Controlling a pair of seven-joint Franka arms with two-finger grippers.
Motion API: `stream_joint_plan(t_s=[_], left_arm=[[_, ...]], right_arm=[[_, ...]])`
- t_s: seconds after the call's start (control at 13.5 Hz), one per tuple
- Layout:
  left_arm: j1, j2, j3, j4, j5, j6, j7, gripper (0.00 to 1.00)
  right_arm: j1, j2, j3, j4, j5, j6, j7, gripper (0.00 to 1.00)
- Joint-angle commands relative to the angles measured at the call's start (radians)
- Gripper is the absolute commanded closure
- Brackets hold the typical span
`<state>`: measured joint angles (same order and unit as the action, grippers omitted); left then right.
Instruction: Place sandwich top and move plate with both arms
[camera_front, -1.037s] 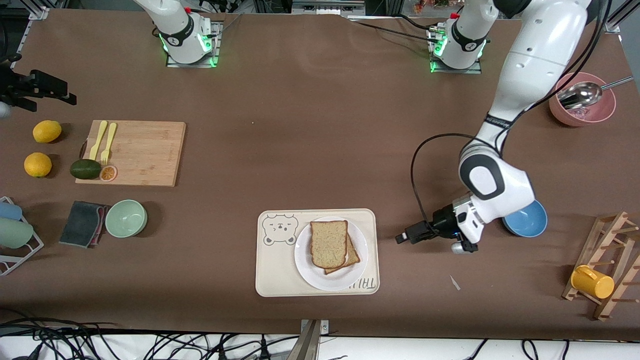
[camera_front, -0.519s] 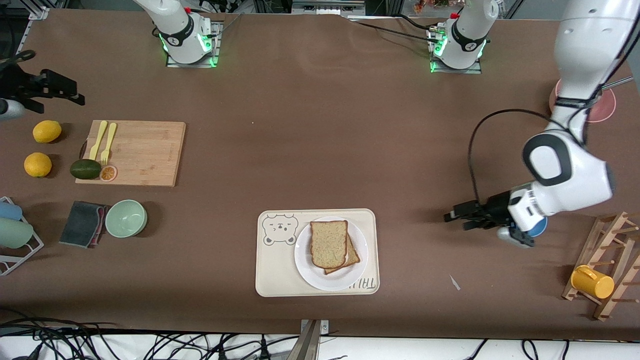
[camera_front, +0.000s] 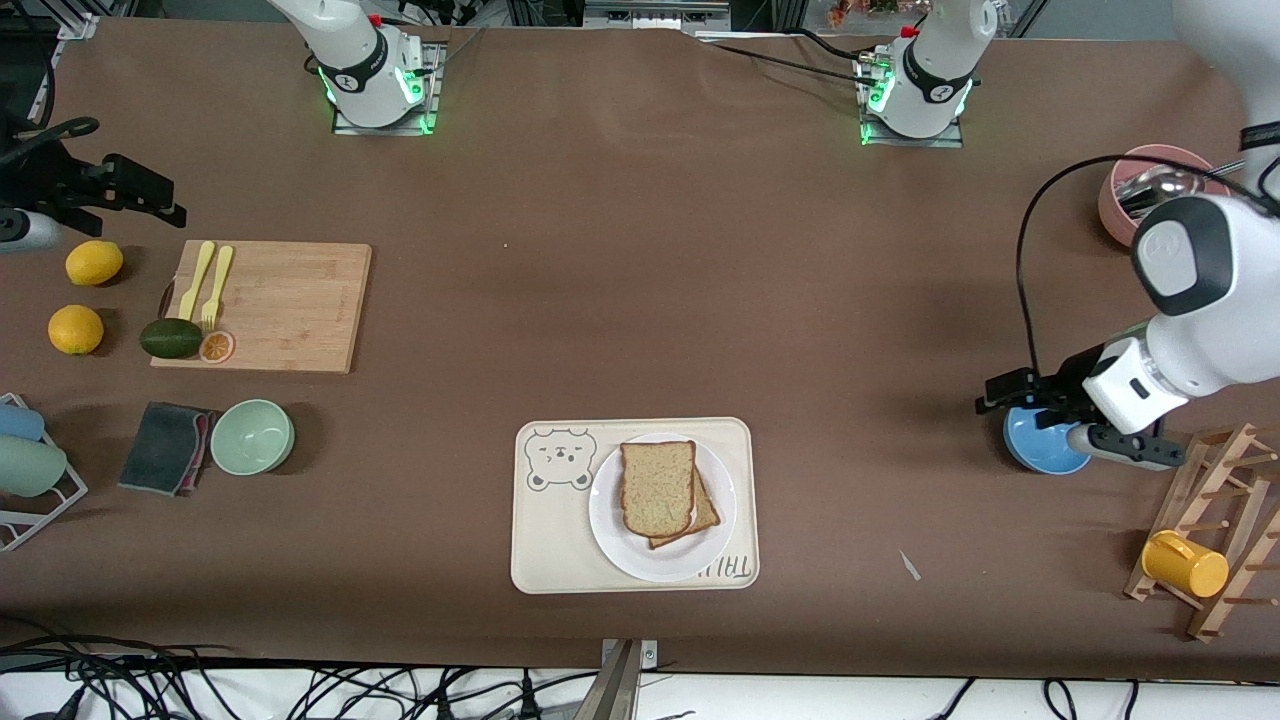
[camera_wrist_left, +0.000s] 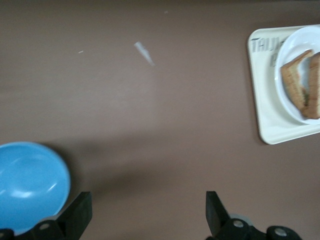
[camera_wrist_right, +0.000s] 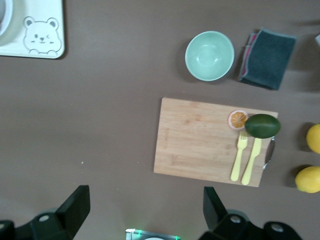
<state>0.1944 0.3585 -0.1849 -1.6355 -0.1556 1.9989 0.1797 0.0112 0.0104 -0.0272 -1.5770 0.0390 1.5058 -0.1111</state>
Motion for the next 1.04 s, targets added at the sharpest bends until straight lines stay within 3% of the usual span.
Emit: stream_joint_plan(t_s=[0.0,0.15,0.44,0.59,0.96], left_arm=[[-0.007,-0.024,-0.013,0.127,0.176,-0.182,-0.173,0.0],[-0.012,-0.032,-0.019,0.193,0.241,-0.274,-0.233,0.0],[-0.003,-0.134,-0.011,0.203,0.243,-0.397,-0.282,0.0],[-0.003,-0.179,-0.011,0.195,0.242,-0.42,-0.327,0.0],[-0.033,-0.208,-0.018,0.189,0.238,-0.44,-0.361,0.0]], right_arm=[[-0.022,-0.003,0.076,0.02,-0.082,0.001,0.021,0.0],[-0.025,-0.004,0.073,0.018,-0.068,-0.003,0.028,0.0],[-0.028,-0.001,0.059,0.014,-0.028,0.004,0.028,0.0],[-0.028,0.002,0.023,0.012,0.012,0.005,0.025,0.0],[-0.028,0.006,0.018,0.02,-0.001,-0.002,0.011,0.0]])
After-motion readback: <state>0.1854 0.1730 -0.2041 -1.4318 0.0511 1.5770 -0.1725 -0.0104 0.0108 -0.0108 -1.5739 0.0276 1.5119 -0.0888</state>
